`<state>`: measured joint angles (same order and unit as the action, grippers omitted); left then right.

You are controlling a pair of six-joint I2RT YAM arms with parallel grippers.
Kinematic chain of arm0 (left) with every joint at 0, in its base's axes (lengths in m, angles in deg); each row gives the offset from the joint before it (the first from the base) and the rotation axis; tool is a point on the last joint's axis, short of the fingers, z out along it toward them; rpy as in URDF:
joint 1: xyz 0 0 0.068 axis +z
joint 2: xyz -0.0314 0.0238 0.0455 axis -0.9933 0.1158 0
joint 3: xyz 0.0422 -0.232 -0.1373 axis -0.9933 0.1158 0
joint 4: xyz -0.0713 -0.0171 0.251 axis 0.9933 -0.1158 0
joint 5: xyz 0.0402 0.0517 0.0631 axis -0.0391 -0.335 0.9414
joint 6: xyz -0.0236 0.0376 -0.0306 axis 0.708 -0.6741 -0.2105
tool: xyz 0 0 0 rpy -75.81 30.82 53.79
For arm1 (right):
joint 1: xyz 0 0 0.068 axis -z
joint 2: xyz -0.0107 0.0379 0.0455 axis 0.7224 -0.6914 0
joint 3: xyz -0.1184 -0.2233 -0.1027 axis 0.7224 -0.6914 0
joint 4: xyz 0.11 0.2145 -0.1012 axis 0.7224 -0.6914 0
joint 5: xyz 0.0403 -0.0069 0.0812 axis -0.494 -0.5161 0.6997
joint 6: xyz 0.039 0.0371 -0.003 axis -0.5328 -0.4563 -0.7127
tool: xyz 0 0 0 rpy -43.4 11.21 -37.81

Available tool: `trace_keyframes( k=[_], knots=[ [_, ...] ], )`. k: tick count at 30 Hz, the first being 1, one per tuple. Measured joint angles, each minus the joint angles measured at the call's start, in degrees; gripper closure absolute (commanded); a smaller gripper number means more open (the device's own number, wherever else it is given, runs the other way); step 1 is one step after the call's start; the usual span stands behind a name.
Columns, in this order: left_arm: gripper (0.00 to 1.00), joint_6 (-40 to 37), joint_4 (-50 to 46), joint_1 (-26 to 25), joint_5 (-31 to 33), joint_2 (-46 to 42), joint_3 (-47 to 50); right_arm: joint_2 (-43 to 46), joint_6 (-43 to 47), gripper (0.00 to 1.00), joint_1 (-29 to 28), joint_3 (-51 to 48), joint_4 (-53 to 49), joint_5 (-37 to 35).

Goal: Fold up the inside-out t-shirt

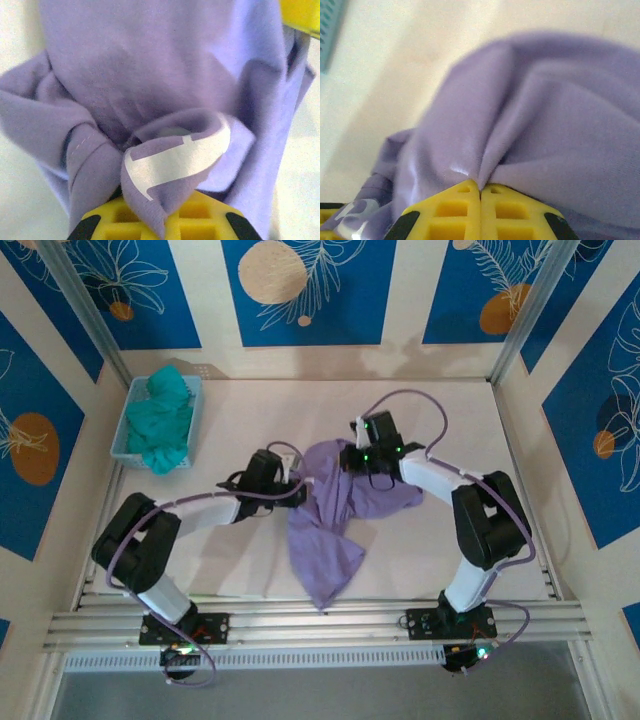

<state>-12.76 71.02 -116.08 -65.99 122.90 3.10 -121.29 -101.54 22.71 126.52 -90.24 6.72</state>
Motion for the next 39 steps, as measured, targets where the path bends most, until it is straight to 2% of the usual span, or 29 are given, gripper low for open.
trace_keyframes(
  k=[4,7,9,11,13,17,19,22,30,36,39],
  knots=[
    [1.00,-2.54,3.30,2.89,3.34,-10.21,-0.17,6.93,4.39,1.00,1.60,5.92,0.48,1.01],
    [0.86,-5.11,6.21,2.73,3.76,-19.47,0.11,16.68,6.80,0.99,1.38,4.72,1.68,2.34],
    [0.68,-6.21,8.41,2.34,3.30,-24.72,2.47,24.48,7.65,0.90,0.28,0.11,3.76,3.08],
    [0.49,-6.38,9.35,1.86,2.54,-29.07,7.85,31.67,7.96,0.72,-1.90,-7.54,5.25,3.23],
    [0.41,-6.08,7.69,1.46,2.25,-31.82,14.01,36.96,7.23,0.60,-4.37,-16.33,4.70,3.10],
    [0.27,-5.29,-2.47,1.42,3.19,-34.07,23.56,40.13,4.17,0.49,-6.84,-32.52,-0.11,0.87],
    [0.25,-5.40,-6.49,1.36,4.35,-35.10,24.24,40.22,2.34,0.47,-6.58,-36.33,-3.10,-0.46],
    [0.25,-5.51,-8.52,1.31,7.06,-34.07,21.57,39.47,0.55,0.45,-6.29,-36.50,-3.72,-1.46],
    [0.26,-6.67,-8.87,1.62,12.22,-15.56,6.60,20.20,-0.24,0.44,-5.55,-20.70,0.63,-2.95],
    [0.37,-8.02,-9.70,3.04,13.22,-4.09,0.26,7.06,-0.46,0.42,-5.88,-10.78,2.21,-2.71],
    [0.51,-8.15,-9.66,3.43,13.18,-1.84,-0.37,1.09,-0.44,0.42,-7.13,-4.92,2.19,-3.26]
  ],
)
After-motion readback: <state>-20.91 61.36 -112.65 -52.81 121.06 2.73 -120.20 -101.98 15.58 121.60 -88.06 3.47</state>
